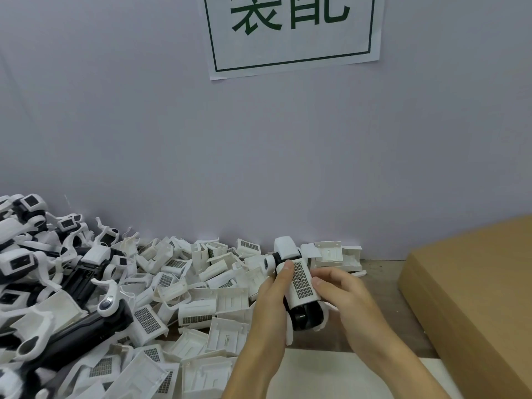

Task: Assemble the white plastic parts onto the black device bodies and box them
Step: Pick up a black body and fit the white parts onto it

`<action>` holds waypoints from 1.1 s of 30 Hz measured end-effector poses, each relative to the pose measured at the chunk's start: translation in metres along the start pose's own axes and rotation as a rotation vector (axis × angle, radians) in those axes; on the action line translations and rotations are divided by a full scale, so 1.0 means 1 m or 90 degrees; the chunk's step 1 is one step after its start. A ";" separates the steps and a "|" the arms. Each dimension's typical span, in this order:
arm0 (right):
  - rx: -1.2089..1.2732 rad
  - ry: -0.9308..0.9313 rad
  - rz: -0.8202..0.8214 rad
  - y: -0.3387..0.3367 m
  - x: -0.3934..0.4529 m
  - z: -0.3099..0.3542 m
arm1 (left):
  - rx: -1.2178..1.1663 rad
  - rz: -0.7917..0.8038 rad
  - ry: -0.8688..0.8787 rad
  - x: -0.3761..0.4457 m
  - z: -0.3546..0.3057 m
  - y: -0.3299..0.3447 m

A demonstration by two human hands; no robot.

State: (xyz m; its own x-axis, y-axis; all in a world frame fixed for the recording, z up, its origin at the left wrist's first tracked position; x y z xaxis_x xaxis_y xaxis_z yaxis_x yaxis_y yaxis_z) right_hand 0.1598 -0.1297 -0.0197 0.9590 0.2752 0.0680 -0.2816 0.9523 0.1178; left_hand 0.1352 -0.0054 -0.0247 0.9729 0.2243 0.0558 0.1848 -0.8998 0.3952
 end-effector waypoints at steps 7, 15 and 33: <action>0.033 -0.013 -0.038 0.000 -0.001 0.003 | 0.068 0.039 0.034 0.000 -0.003 0.001; -0.067 -0.074 -0.067 0.004 -0.003 0.008 | 0.068 0.012 0.042 -0.003 -0.004 0.005; -0.528 -0.156 -0.193 0.012 -0.038 0.006 | 0.012 -0.031 -0.118 -0.021 0.009 0.019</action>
State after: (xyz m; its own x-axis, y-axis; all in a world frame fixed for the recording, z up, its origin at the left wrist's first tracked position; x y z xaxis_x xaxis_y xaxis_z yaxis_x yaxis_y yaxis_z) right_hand 0.1194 -0.1299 -0.0150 0.9277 0.0517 0.3697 0.1861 0.7943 -0.5783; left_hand 0.1199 -0.0308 -0.0265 0.9715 0.1962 -0.1332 0.2327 -0.8972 0.3755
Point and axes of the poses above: each hand's wrist, its own x-axis towards the middle knuckle, its own y-axis out of the palm, z = x × y, the point moved 3 cm from there along x, towards the middle knuckle, and after that the axes turned 3 degrees about y, right-handed, at the moved point
